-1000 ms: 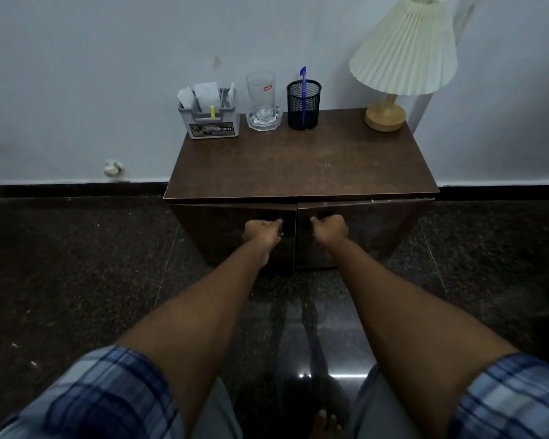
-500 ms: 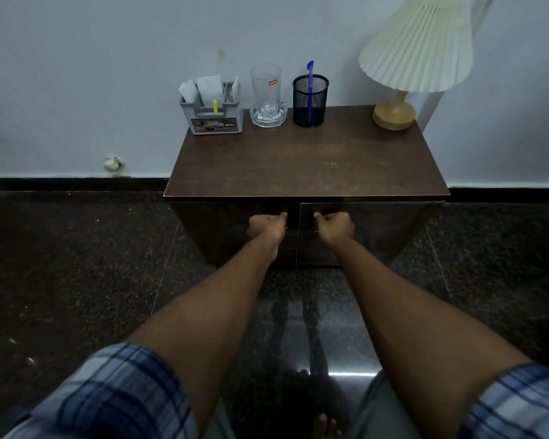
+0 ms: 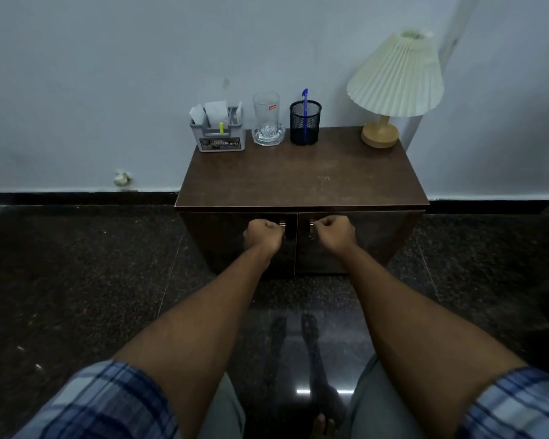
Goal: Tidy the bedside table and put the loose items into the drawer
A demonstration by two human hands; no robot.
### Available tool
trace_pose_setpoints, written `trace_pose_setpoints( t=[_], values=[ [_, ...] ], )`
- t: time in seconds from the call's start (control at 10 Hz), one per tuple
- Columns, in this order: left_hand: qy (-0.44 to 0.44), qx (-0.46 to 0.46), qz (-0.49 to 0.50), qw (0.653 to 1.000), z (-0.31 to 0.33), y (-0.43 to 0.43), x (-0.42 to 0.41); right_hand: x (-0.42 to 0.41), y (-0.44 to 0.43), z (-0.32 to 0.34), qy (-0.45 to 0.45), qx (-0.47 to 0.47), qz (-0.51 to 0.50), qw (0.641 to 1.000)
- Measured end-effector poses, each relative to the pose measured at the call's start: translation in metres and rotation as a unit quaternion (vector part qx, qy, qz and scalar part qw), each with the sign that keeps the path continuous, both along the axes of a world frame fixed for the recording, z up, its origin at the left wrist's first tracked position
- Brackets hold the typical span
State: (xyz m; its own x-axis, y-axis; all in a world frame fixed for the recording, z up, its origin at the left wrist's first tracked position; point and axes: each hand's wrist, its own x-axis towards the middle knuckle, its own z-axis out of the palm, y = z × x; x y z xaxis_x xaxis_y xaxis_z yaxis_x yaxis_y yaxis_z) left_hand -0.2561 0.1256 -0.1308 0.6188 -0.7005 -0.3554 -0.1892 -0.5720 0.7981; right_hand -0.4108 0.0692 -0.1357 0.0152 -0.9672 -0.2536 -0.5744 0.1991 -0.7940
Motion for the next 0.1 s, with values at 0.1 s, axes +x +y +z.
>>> trace_pose_setpoints(
  t=[0.1],
  values=[
    [-0.009, -0.013, -0.043, 0.999, 0.0139, 0.0125, 0.0046, -0.0079, 0.0137, 0.0156, -0.005, -0.028, 0.005, 1.0]
  ],
)
